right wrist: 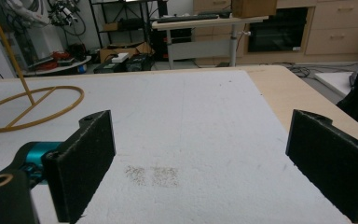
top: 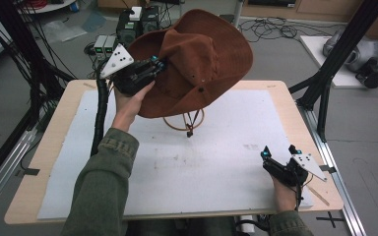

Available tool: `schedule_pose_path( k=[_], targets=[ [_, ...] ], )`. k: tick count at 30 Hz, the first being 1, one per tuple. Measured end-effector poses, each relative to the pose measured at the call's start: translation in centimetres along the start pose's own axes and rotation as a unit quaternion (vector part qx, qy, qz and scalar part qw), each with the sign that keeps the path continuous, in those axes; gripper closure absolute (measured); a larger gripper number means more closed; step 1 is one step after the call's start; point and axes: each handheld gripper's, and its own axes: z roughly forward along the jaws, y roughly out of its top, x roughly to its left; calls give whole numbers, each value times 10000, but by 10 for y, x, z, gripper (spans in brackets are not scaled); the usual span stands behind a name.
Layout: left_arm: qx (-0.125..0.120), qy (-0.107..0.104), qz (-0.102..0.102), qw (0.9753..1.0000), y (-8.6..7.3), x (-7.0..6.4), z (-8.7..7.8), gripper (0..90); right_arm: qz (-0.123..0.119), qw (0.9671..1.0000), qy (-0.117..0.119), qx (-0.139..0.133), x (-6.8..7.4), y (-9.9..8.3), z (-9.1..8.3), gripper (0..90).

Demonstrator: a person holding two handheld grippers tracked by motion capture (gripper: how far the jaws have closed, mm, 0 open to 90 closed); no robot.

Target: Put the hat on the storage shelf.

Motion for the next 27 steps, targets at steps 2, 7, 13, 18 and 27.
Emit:
schedule_pose_path(
  k=[2,7,13,18,27],
  targets=[
    [98,224,51,9997,2,2,7,874,-7,10000,10,-13,0,0,0,72],
    [373,799,245,9958,6,-1,23,873,8,10000,27,-6,-2,-1,1,73],
    [546,1010,71,9934,1,-4,35,873,33,10000,41,-5,-2,-1,1,73],
    [620,1089,-3,9921,-4,-5,39,872,16,10000,60,13,-1,-1,1,73],
    [572,1278,-139,9901,-24,-7,42,869,-16,10000,76,16,-1,-1,3,73]
  ],
)
